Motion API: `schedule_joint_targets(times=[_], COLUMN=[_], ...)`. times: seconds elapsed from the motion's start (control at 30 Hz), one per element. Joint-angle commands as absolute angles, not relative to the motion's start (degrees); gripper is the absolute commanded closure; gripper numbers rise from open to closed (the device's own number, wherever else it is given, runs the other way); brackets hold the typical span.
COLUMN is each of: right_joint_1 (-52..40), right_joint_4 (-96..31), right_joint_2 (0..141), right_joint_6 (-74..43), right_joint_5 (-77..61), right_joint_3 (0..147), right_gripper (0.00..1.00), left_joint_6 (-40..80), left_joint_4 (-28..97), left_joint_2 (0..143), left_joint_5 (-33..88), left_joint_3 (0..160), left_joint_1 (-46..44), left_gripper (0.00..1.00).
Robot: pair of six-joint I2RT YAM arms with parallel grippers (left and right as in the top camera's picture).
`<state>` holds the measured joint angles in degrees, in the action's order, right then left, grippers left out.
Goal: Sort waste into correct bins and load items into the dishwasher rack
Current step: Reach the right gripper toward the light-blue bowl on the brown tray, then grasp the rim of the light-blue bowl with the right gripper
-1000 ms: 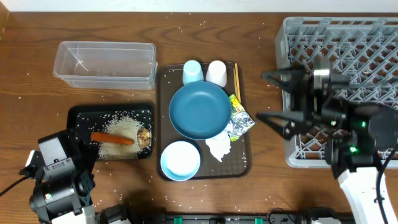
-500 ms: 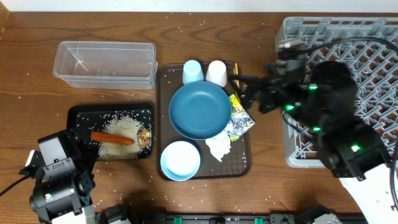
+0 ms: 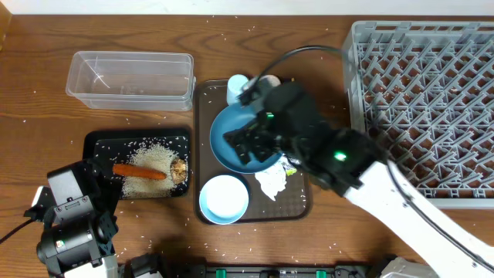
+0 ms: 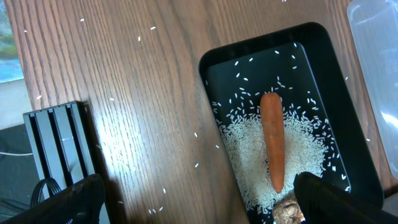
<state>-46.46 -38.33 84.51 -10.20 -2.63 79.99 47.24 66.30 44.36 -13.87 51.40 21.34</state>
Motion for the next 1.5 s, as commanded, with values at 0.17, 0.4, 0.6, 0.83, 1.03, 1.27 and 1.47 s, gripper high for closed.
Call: schedule_joint_targets(times=[0.17,0.4,0.6,0.83,1.03,1.27,1.47], right_joint_1=[-48.9,-54.7,-60.8,-65.4,-66.7,-66.8,-67.2], right_joint_4=[-40.8,-42.7,-43.5,-42.2,-41.2,-41.2,-41.4], right_joint_2=[94.8,98.2,100.2,106.9,111.0,114.5,114.8], right_joint_6=[-9.4,-9.3,-10.8,-15.0,-15.4,-15.9,-15.9], right_joint_5=[-15.5,-18.4,-15.0,-9.2,-8.6,-7.0,-6.8], right_joint_3=[80.8,80.8,80.8,80.8,80.8,80.8,80.8], right_gripper=[0.16,0.22,0.25,0.27,0.32,0.43,0.48], left_joint_6=[46.5,46.5,46.5,46.5,46.5,46.5,46.5], left_joint_4=[66.6,66.6,66.6,66.6,66.6,66.6,66.6], left_joint_2=[44.4,44.4,44.4,44.4,44.4,44.4,44.4], left_joint_5=[-14.3,-14.4,-14.4,-14.4,-14.3,-14.4,-14.3], left_joint_3=[52.3,52.3,52.3,52.3,52.3,52.3,52.3], left_joint_1=[21.6,21.6,21.6,21.6,21.6,21.6,21.6], left_gripper=[0.02,0.02,0.02,0.02,0.02,0.02,0.02])
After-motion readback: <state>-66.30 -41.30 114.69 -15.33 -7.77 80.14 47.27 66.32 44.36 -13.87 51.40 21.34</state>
